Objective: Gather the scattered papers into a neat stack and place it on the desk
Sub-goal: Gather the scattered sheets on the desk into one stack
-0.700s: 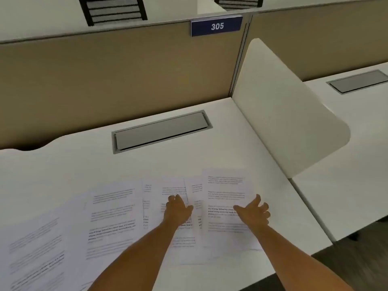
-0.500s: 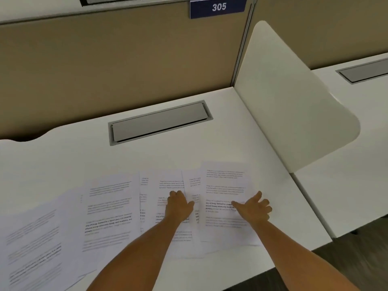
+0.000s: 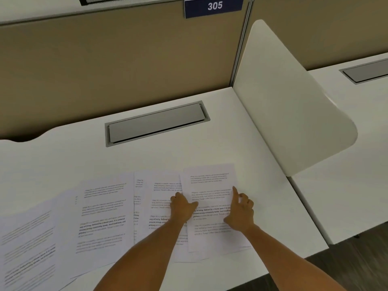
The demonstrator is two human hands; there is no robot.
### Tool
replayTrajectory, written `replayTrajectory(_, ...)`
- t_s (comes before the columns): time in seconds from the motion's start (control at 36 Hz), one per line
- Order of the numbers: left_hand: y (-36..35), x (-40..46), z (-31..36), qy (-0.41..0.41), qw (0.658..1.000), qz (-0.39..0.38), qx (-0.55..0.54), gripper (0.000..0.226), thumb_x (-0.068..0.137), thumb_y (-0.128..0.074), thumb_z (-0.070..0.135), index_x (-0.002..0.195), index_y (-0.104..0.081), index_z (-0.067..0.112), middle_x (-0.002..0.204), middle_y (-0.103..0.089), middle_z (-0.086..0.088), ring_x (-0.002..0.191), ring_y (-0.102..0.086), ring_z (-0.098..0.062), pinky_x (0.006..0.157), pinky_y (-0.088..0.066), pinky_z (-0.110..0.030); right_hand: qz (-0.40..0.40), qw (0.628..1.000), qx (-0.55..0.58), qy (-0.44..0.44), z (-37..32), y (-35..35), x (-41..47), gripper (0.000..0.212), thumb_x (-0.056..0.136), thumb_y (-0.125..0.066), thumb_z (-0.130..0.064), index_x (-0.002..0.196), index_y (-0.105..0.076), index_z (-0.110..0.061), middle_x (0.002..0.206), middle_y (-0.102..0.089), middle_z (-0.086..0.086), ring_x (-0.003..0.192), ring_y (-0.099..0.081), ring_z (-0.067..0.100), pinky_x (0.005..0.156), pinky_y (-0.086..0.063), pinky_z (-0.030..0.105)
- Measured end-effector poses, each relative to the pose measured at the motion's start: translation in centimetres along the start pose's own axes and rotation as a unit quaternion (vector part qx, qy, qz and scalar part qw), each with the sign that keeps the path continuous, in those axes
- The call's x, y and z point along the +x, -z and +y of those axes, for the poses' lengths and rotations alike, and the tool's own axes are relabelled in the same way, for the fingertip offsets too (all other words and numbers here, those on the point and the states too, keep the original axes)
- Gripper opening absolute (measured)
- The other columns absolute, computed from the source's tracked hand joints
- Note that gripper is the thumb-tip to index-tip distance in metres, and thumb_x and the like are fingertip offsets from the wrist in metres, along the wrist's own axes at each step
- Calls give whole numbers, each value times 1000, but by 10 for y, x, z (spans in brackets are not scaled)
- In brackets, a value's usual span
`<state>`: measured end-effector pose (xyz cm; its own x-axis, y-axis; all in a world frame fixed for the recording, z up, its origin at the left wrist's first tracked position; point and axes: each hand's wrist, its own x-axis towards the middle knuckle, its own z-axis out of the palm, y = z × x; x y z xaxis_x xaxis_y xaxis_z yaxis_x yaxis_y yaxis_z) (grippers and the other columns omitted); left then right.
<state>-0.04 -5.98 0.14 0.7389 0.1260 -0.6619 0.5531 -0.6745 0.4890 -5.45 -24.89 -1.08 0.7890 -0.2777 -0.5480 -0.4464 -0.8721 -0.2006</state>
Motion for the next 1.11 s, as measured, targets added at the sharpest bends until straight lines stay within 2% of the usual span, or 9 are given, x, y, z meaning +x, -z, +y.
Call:
replayTrajectory(0.14,-8,3,-1,-10,997,-15,-72,53,80,-76,30,120,-55,1,120,-62,-15,104,-64,-27,87,-56,-35,-2,1000,2,19,4,0,0,114,76,-74,-28,156,7,-20,152,-20,17,134,-28,36,107,-40,41)
replayTrajectory(0.31,-12,-6,5,-48,994,-53,-88,37,92,-63,15,126,-53,4,128,-62,-13,114,-60,-26,87,-47,-25,-2,999,35,18,8,1,0,117,75,-77,-38,156,6,-20,153,-19,15,137,-26,37,110,-38,44)
replayTrajectory(0.39,-9,-12,9,-85,992,-59,-77,42,95,-58,10,135,-48,7,134,-59,-11,121,-57,-26,91,-42,-23,12,989,144,-14,7,5,2,118,75,-79,-45,157,2,-20,155,-18,17,141,-22,38,114,-30,48)
replayTrajectory(0.5,2,-22,14,-132,985,-63,-90,47,94,-60,9,139,-46,11,137,-56,-7,127,-53,-25,97,-40,-26,54,933,348,-80,8,16,1,112,77,-79,-47,157,-5,-18,157,-24,19,145,-23,40,115,-28,55)
replayTrajectory(0.58,16,-26,14,-163,978,-67,-115,42,92,-64,10,133,-53,11,131,-61,-7,113,-57,-16,101,-43,-27,46,866,489,-93,9,25,-8,103,80,-76,-48,156,-10,-24,151,-39,15,135,-45,35,110,-41,54)
replayTrajectory(0.72,44,-34,9,-215,957,-103,-165,41,91,-65,11,131,-58,15,127,-66,0,115,-62,-16,104,-48,-38,-38,773,631,-52,10,40,-29,44,89,-71,-24,128,-58,-11,108,-75,7,93,-74,27,78,-59,40)
replayTrajectory(0.89,80,-41,-4,-225,949,-67,-209,32,91,-67,17,121,-62,9,120,-70,-5,105,-68,-19,90,-56,-31,-83,785,613,-8,4,35,-48,36,90,-69,-10,125,-64,-6,117,-74,10,103,-72,29,80,-60,40)
replayTrajectory(0.97,92,-42,-16,-206,962,-23,-176,31,89,-68,21,113,-61,3,116,-68,-12,103,-65,-24,86,-50,-29,-89,794,602,3,-13,31,-57,32,88,-71,-10,120,-68,-8,112,-76,7,99,-74,28,75,-61,39)
replayTrajectory(1.11,107,-46,-44,-143,979,10,-145,63,90,-66,27,143,-41,6,145,-47,-7,131,-47,-25,112,-40,-39,-77,815,574,-6,-51,15,-64,28,89,-70,-7,117,-69,-7,108,-76,9,95,-74,31,81,-61,47)
